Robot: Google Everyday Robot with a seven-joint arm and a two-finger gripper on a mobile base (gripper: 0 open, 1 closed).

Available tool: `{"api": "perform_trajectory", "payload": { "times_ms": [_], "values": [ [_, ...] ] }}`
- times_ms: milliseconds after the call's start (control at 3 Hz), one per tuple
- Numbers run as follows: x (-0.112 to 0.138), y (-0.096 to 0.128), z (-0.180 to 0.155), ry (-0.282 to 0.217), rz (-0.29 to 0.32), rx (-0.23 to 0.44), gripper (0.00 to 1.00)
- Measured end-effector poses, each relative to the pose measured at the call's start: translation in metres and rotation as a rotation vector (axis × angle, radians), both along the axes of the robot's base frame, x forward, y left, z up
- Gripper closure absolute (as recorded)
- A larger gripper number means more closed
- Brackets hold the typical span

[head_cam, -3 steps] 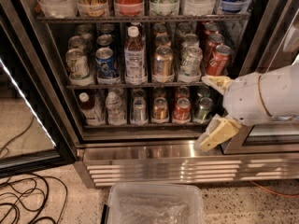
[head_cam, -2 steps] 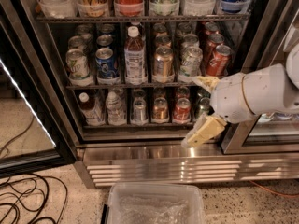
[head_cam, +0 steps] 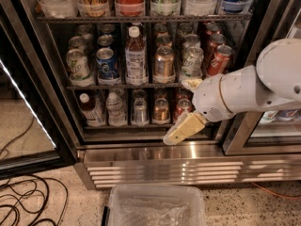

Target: Pick 7up can from middle shelf of fridge

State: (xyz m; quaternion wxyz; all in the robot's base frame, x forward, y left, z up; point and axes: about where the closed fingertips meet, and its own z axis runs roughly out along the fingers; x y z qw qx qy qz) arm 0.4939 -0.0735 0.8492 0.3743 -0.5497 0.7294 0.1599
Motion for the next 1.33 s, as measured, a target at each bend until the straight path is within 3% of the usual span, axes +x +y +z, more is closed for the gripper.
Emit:
{"api": "perform_trajectory", "payload": {
  "times_ms": [667,1333],
  "values": [
    [-0.008,0.009,-0.002,-0.009,-0.002,0.033,0.00],
    [-0.038,0.086,0.006,-0.096,0.061,0.144,0.00]
  ]
}}
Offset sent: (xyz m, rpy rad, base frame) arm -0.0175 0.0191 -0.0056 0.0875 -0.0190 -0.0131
